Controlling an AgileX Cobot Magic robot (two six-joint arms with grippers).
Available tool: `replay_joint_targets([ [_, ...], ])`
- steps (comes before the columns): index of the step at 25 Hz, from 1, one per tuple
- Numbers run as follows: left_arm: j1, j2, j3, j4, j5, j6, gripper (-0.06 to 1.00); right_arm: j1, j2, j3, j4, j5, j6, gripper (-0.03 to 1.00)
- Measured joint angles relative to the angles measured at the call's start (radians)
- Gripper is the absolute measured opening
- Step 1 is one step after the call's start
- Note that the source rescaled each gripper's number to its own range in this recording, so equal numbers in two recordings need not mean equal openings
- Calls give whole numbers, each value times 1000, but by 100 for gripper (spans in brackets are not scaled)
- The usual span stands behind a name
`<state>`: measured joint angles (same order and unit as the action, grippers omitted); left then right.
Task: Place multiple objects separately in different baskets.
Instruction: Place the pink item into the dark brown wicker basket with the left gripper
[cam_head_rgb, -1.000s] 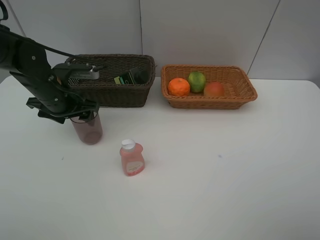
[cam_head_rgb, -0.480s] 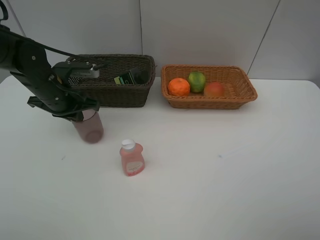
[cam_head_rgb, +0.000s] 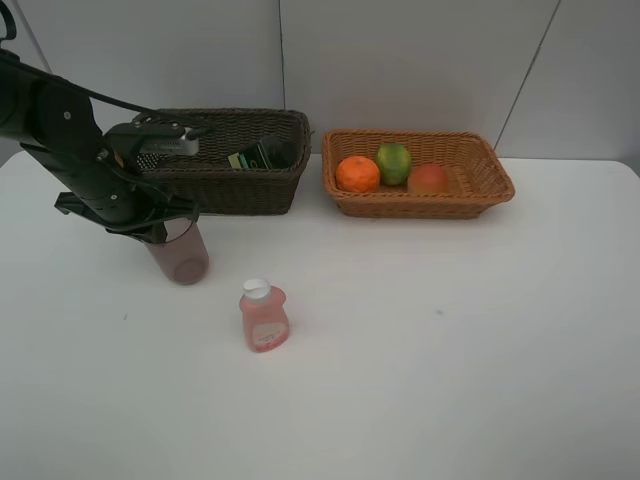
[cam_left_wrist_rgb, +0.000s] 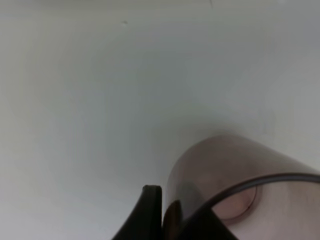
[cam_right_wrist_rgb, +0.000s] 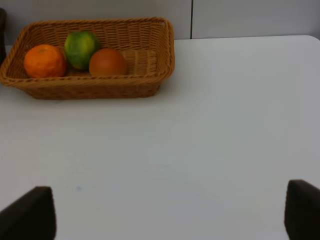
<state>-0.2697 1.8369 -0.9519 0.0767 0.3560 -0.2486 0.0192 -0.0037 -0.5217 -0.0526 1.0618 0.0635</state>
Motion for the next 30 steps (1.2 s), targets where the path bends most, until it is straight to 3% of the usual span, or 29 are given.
replay_joint_targets([
  [13, 0, -229, 0, 0, 154, -75, 0, 0, 0, 0, 0, 0, 0, 98],
  [22, -1, -390, -70, 8, 186, -75, 0, 0, 0, 0, 0, 0, 0, 98],
  [26, -1, -373, -128, 79, 144, -75, 0, 0, 0, 0, 0, 0, 0, 98],
  [30, -1, -320, -158, 203, 13, -75, 0, 0, 0, 0, 0, 0, 0, 98],
])
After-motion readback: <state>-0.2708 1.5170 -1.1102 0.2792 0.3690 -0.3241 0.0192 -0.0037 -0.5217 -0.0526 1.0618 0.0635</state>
